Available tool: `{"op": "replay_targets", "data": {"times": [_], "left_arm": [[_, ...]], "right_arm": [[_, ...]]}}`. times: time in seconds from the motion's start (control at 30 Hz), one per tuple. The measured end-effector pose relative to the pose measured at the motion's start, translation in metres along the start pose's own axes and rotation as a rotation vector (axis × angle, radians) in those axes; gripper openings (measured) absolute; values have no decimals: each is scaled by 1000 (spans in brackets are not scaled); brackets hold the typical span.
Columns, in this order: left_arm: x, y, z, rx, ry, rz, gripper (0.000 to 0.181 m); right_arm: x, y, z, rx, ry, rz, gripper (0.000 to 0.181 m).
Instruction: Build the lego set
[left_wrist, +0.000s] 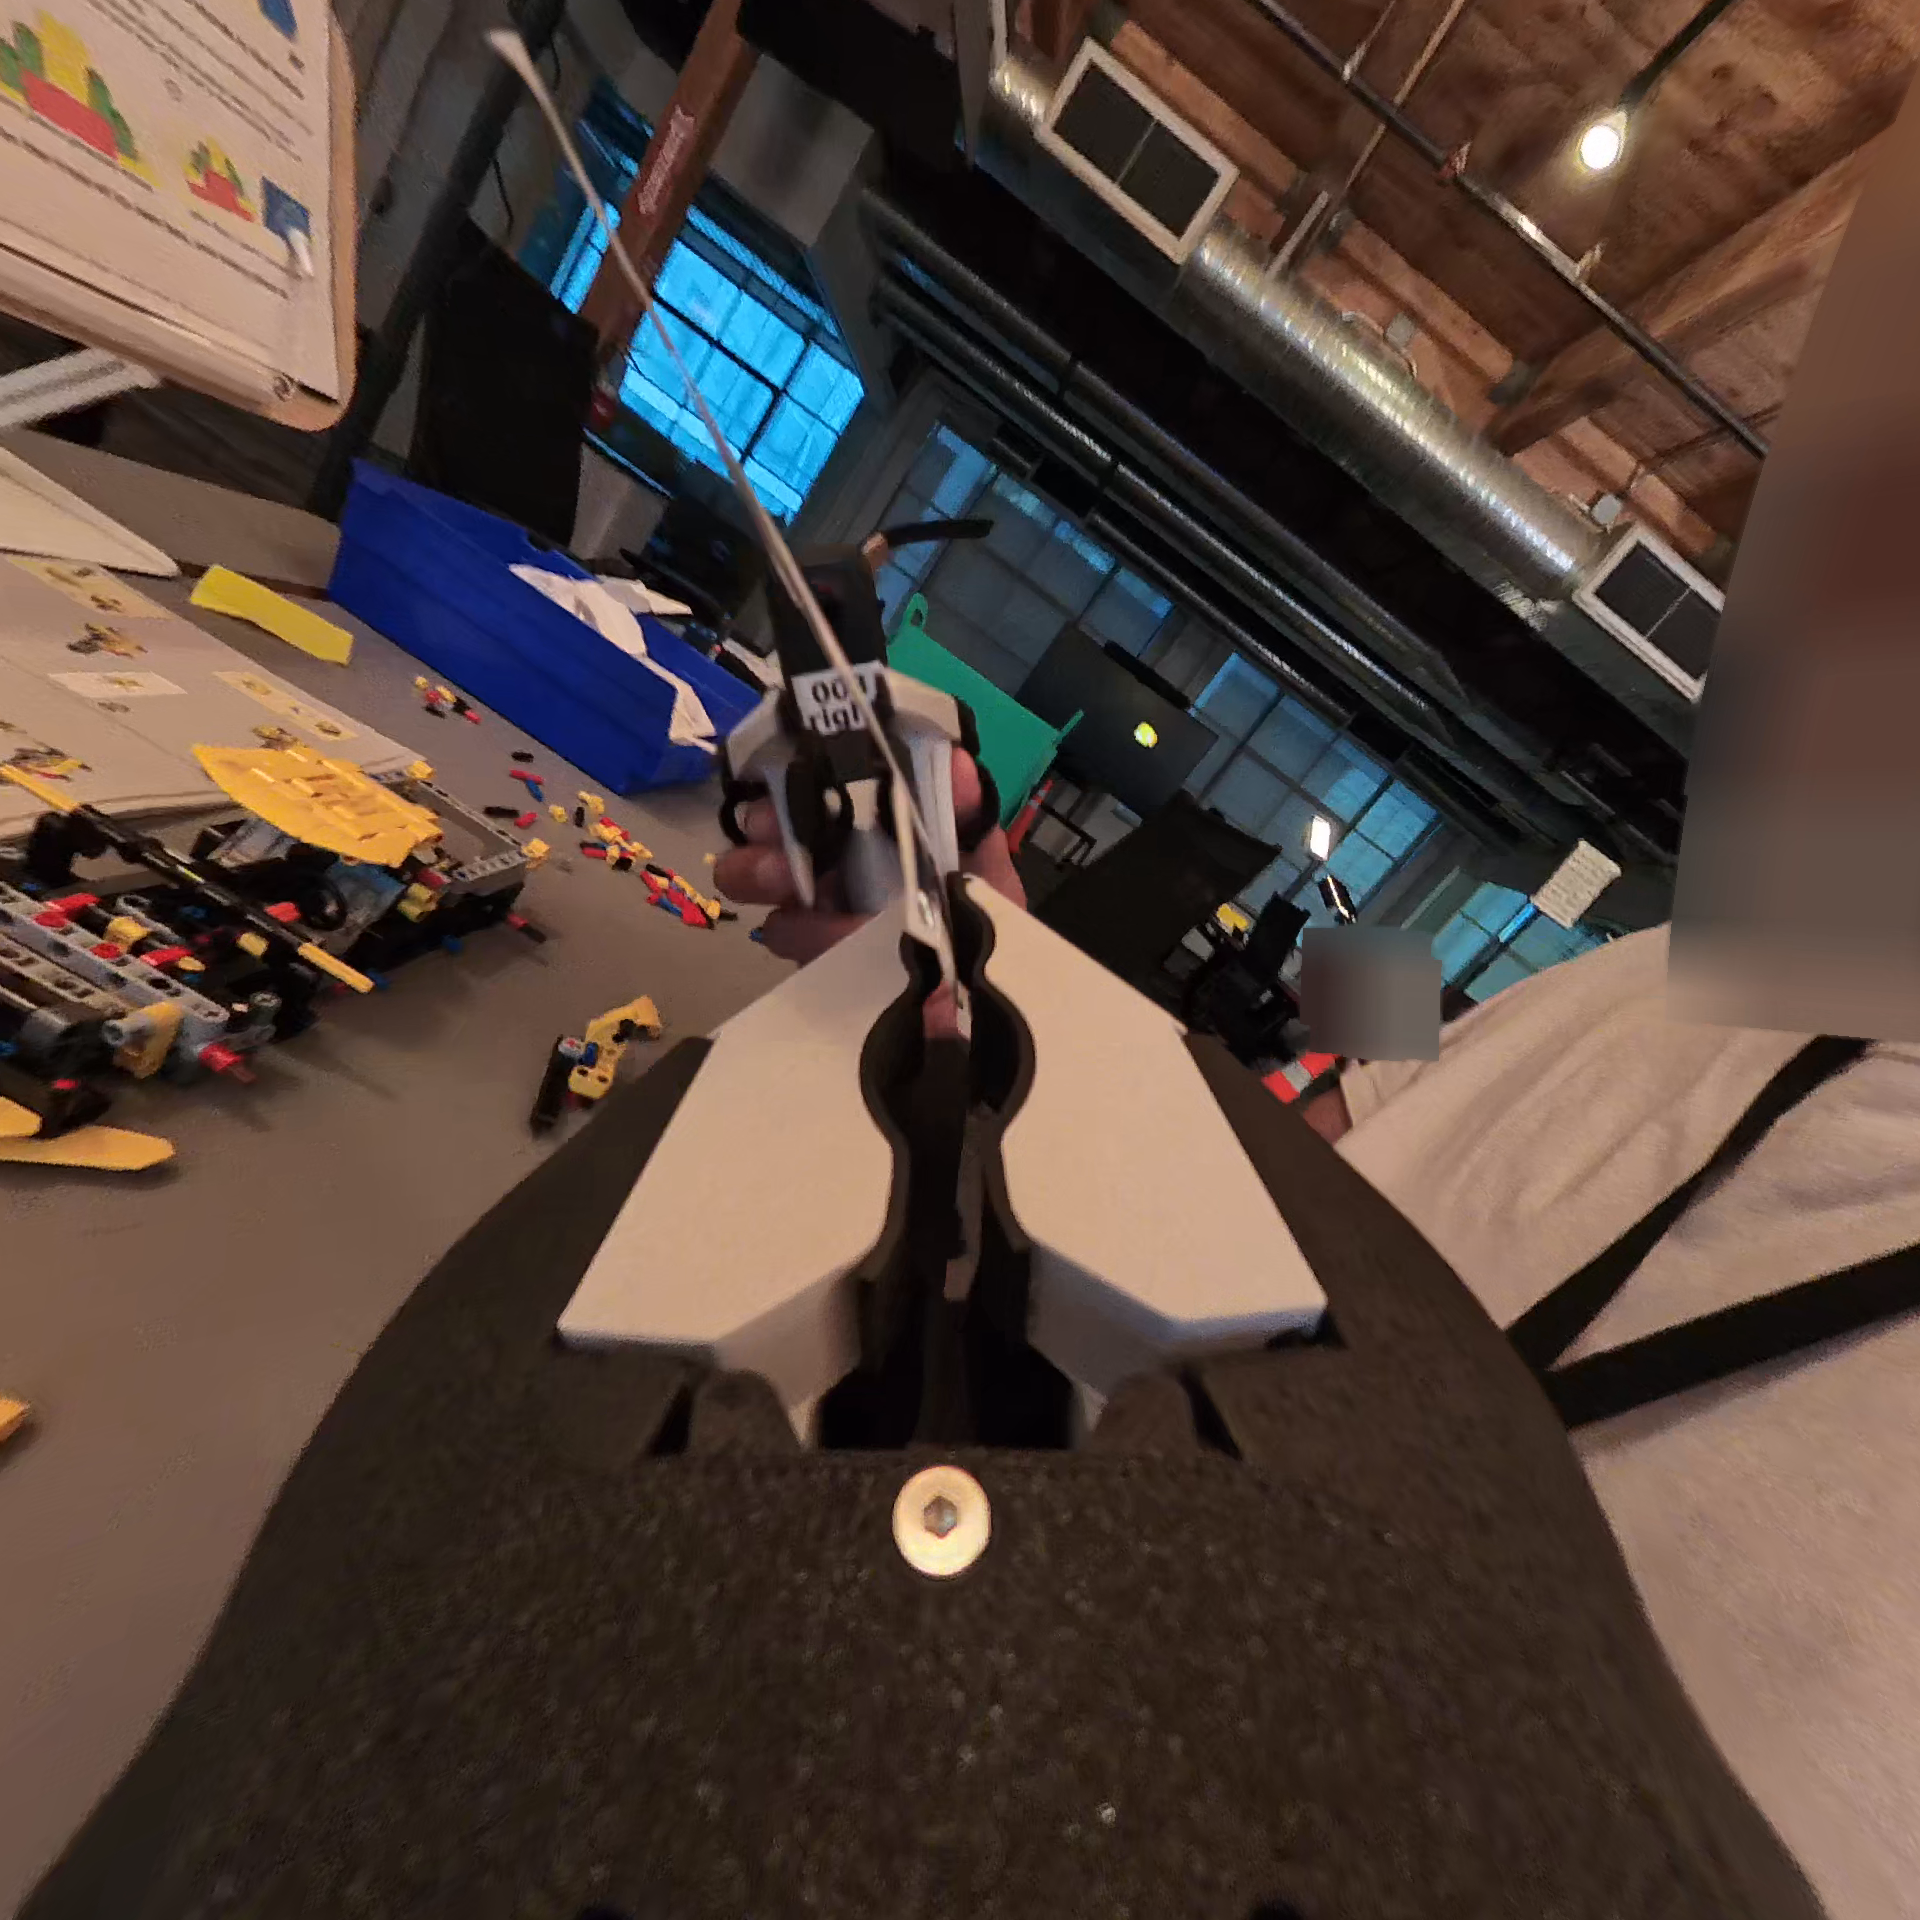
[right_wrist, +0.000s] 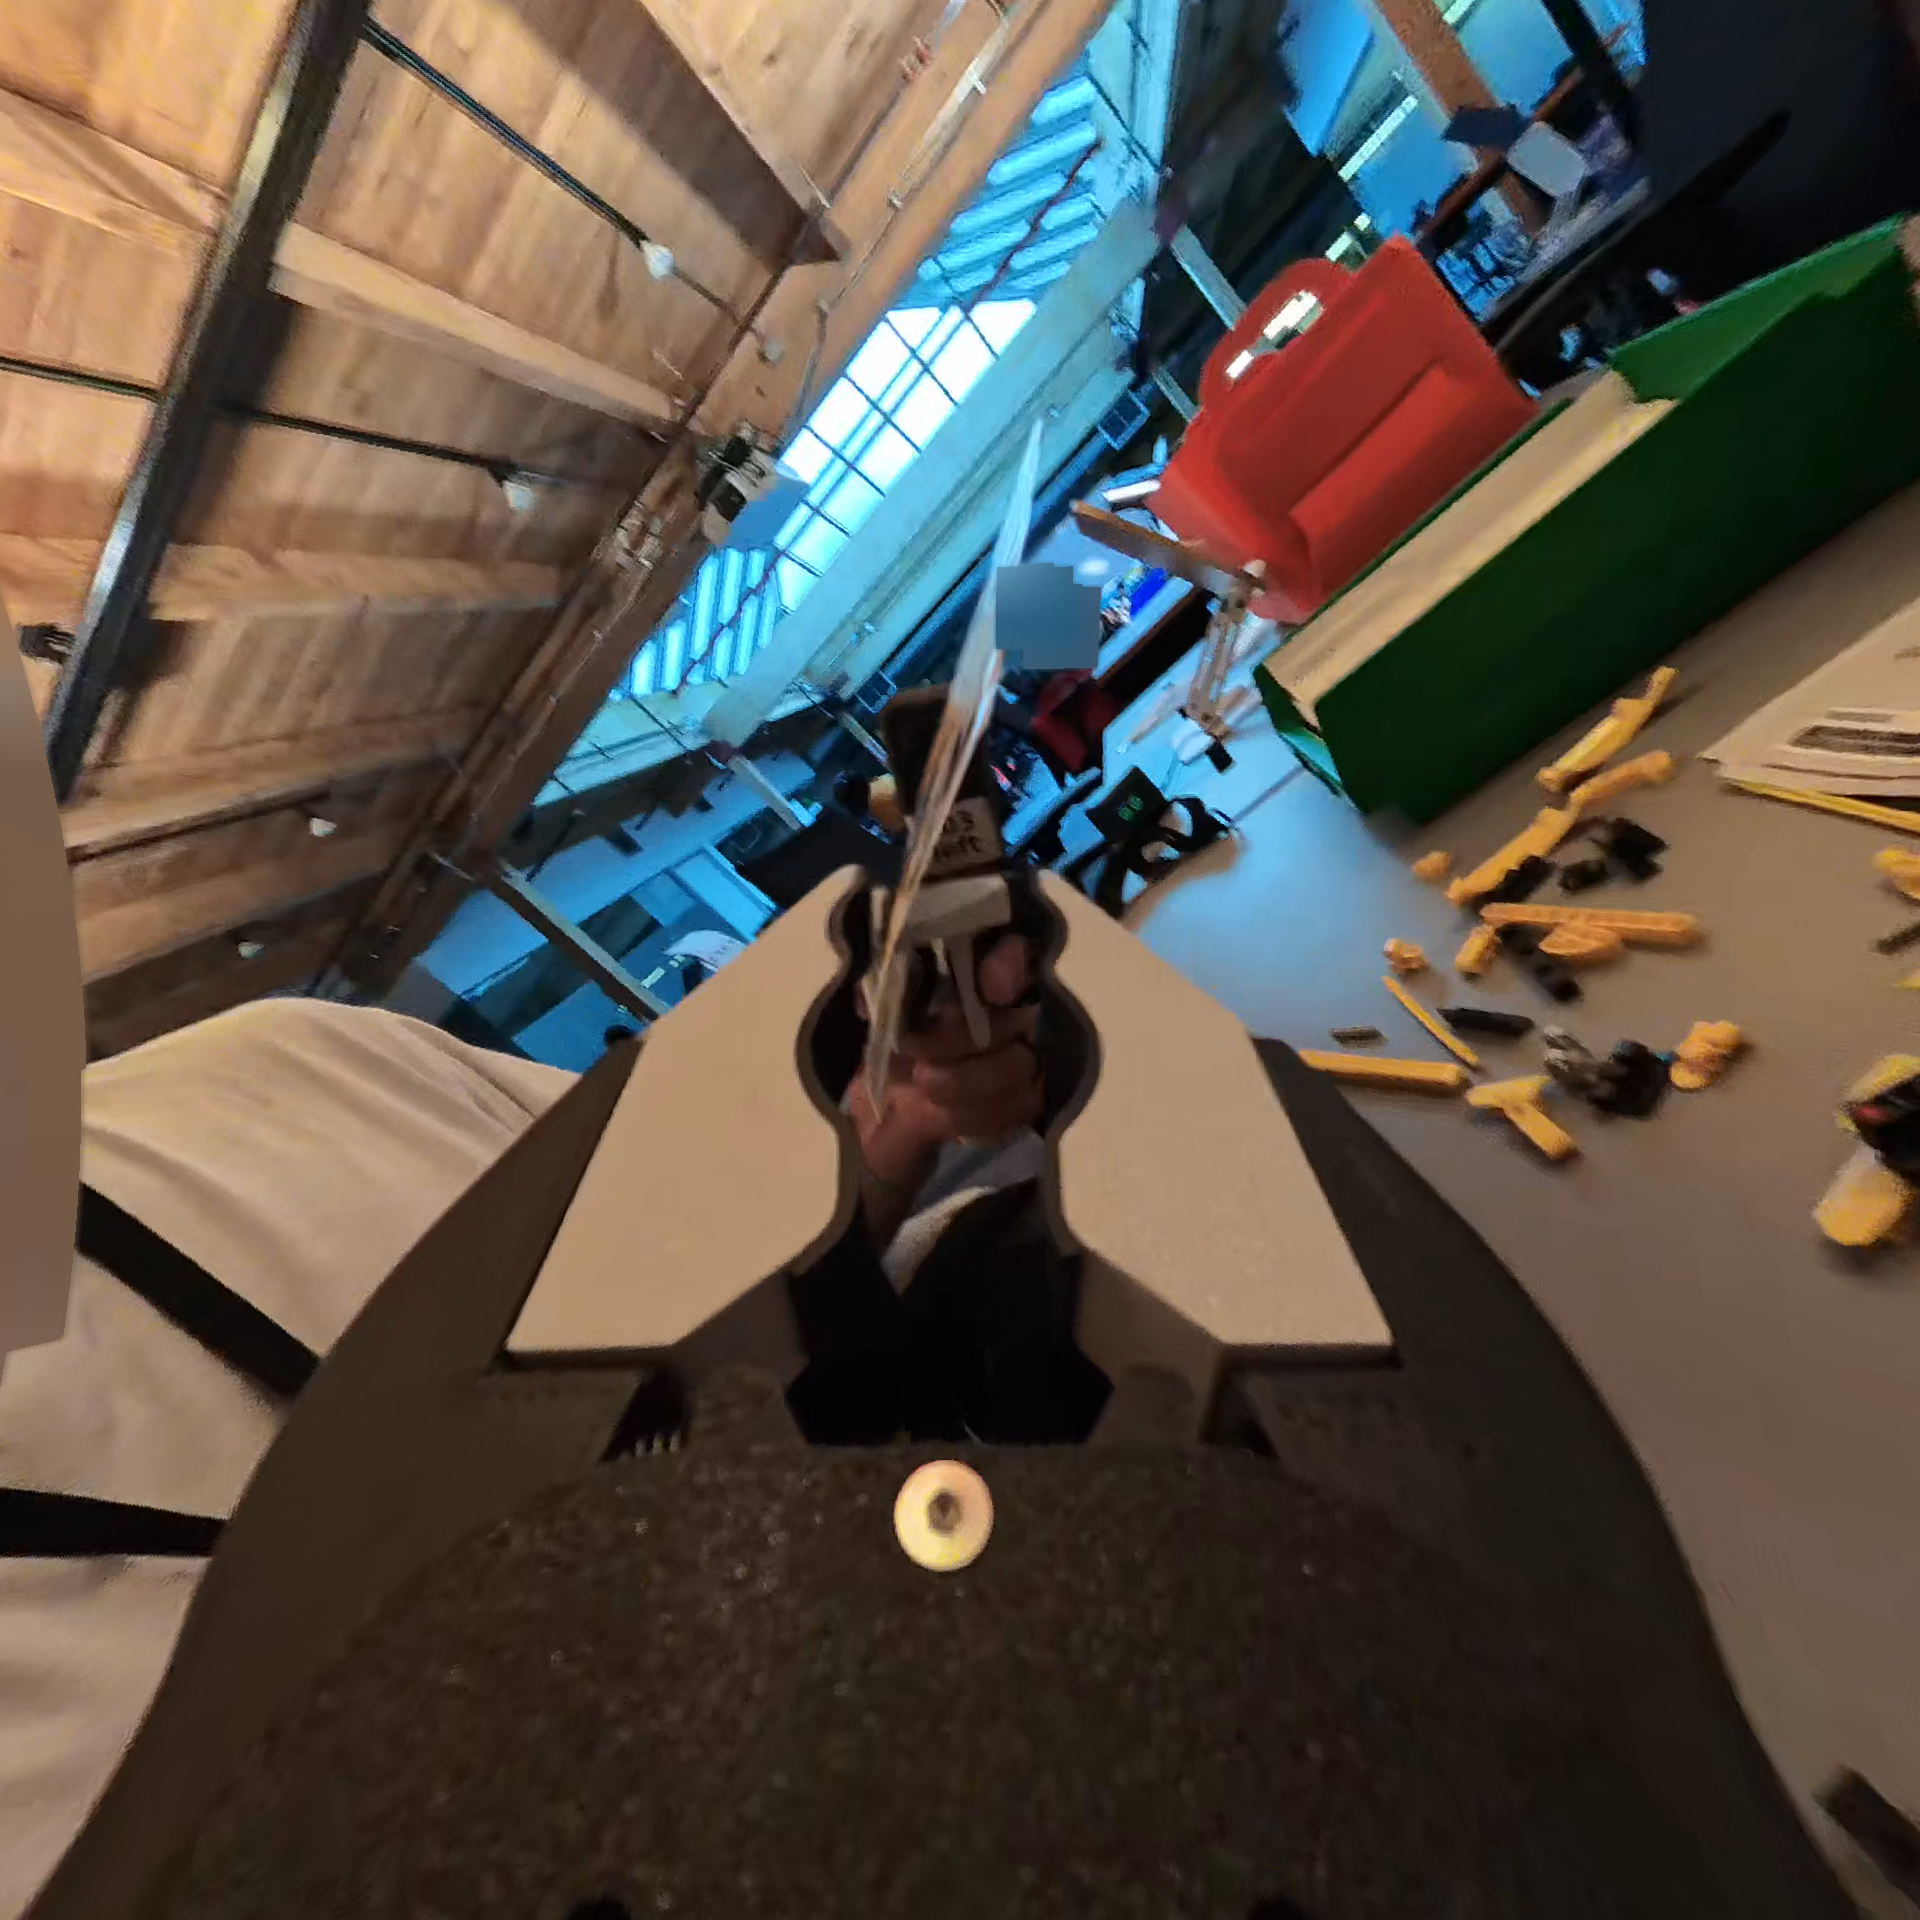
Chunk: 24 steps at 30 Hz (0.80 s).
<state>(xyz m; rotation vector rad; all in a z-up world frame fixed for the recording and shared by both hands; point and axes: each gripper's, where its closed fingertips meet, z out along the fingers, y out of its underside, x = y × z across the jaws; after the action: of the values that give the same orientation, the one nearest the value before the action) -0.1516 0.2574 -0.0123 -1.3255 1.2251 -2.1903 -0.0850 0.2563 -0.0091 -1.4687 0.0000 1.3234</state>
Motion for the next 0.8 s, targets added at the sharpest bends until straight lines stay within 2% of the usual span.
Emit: {"op": "replay_targets", "data": {"times": [0.07,0.17,0.23,0.3,0.4,0.53,0.67,0.8], "left_arm": [[-1,5,0,-33,-4,3,0],[-8,-3,-3,-6,-38,0,2],[-18,-9,-5,44,-104,19,34],[-28,-4,1,73,-166,27,40],[-32,11,27,156,-176,-20,40],[-21,4,56,322,-105,-122,40],[-27,-15,43,515,-139,-176,29],[-34,-19,38,537,-180,-193,9]], "right_arm": [[-5,-9,0,62,-51,29,0],[0,-12,0,105,-43,84,0],[4,-19,-1,202,-19,99,0],[7,-28,-5,319,-2,117,0],[6,-35,-7,504,12,131,0],[6,-24,4,542,22,144,0],[8,-20,4,550,39,130,0],[10,-17,5,542,57,119,0]]}}
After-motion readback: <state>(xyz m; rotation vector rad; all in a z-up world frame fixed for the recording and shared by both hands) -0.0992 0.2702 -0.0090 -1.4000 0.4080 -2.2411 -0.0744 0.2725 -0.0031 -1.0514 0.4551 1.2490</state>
